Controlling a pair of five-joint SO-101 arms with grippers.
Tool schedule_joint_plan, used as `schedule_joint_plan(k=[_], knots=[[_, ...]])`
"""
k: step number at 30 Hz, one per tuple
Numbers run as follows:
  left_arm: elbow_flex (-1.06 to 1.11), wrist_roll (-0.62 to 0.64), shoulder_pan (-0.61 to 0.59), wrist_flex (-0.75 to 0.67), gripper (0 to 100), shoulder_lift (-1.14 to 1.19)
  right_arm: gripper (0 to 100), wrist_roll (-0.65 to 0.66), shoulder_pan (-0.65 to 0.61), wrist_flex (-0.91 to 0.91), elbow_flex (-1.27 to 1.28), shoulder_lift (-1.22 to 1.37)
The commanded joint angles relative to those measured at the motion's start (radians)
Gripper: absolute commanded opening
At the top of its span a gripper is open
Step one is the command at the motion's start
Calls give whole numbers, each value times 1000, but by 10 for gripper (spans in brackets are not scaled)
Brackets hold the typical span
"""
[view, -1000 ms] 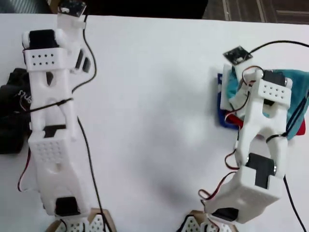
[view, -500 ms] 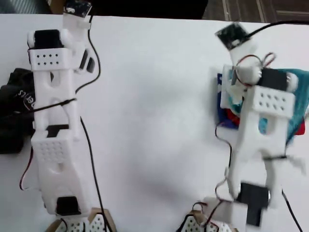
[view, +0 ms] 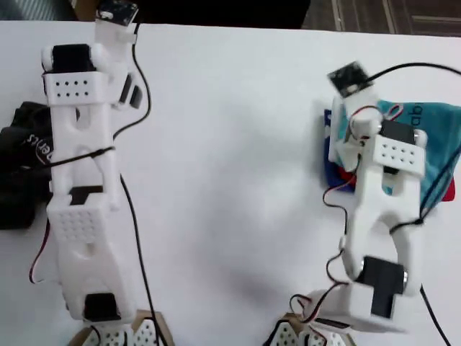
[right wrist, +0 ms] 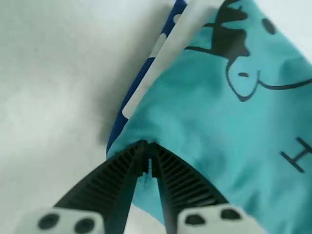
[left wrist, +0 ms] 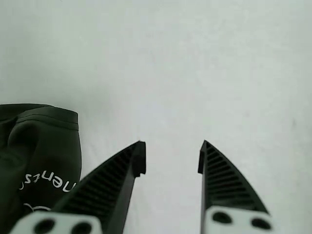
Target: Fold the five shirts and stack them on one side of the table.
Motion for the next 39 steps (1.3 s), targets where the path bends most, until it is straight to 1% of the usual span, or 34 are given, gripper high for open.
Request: schedule_joint_plan(k=[1,3,6,8,11,14,16,20,24,27,31,34,37,39], knots=[[-10,2,2,-12,199,-66,21,-6,-35,-1,2,38],[-8,2,2,-12,199,-66,21,-5,-48,24,-3,47],[-4,2,2,-12,199,-66,21,-6,-28,27,-44,5],[-4,2,2,-11,199,-66,21,-18,13,19,-89,-53],[-4,2,0,-8,199,-66,21,-87,101,-1,-184,-131],[-4,2,-3,-6,199,-66,21,-195,220,-125,-252,-140],[-7,2,-20,-5,199,-66,20,-232,288,-220,-264,-101],[-10,2,-72,-5,199,-68,20,-224,361,-334,-269,59],[-2,-18,-140,3,199,-66,20,-167,386,-407,-275,223],[-2,-58,-181,17,199,-66,20,-166,392,-441,-321,337],[-2,-66,-222,23,199,-66,20,-173,397,-420,-437,420],[-2,-66,-241,23,199,-66,20,-195,400,-318,-522,409],[-12,-66,-273,17,199,-72,20,-336,400,-171,-612,343],[-16,-68,-308,14,199,-75,20,-402,389,-67,-660,277]])
